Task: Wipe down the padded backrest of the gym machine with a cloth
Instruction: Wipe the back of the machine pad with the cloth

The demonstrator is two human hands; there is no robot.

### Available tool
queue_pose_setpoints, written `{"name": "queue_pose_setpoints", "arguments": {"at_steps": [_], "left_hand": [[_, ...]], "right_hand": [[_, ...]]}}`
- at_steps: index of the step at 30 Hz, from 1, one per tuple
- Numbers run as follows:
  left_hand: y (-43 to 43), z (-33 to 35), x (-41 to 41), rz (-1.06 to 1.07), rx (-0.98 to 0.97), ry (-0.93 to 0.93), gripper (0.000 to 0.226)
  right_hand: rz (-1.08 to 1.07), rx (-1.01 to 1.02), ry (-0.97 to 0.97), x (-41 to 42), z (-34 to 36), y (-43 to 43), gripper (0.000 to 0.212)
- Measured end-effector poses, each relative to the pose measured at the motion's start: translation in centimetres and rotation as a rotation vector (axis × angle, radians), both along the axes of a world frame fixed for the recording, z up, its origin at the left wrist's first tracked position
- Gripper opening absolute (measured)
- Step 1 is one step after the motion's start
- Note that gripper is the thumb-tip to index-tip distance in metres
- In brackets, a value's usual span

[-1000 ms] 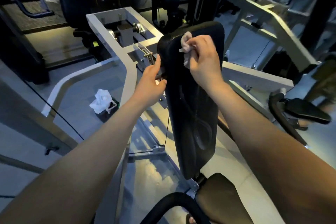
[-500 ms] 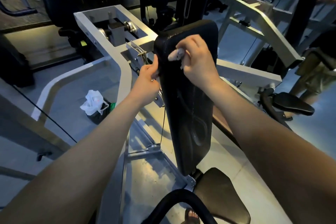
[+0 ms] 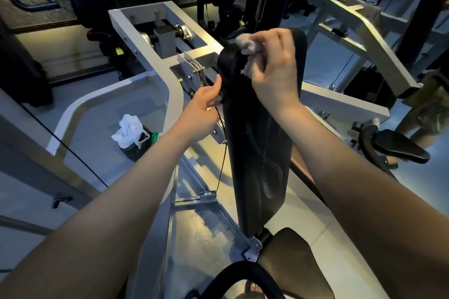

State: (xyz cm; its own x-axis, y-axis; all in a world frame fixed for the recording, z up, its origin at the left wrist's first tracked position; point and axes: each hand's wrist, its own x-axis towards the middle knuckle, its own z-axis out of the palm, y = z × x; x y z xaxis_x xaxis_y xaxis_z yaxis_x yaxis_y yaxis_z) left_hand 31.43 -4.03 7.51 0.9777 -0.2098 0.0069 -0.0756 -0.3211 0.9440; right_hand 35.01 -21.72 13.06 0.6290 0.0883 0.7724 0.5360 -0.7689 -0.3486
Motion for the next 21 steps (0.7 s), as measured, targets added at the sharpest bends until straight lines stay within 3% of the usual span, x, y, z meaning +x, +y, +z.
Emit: {"name": "queue_pose_setpoints", "arguments": {"at_steps": [5, 9, 12, 17, 21], "left_hand": [[-0.1, -0.3, -0.5, 0.106, -0.157, 0.035, 0.063], [0.1, -0.6, -0.4, 0.119, -0.202, 0.058, 0.054], [0.3, -0.6, -0.5, 0.126, -0.209, 0.075, 0.051], [0.2, -0.4, -0.7, 0.122, -0.221, 0.092, 0.051], [0.0, -0.2, -1.1, 0.132, -0.231, 0.090, 0.051]], "right_hand": [[0.067, -0.147, 0.026, -1.7, -2.9, 1.0, 0.028], [0.240, -0.456, 0.070, -4.1, -6.7, -1.0, 0.028], [0.259, -0.568, 0.107, -4.0, -5.6, -2.3, 0.033], [0.010, -0.211, -0.051, -0.7, 0.7, -1.0, 0.022], [0.064, -0.162, 0.024, -1.8, -2.2, 0.3, 0.029]]}}
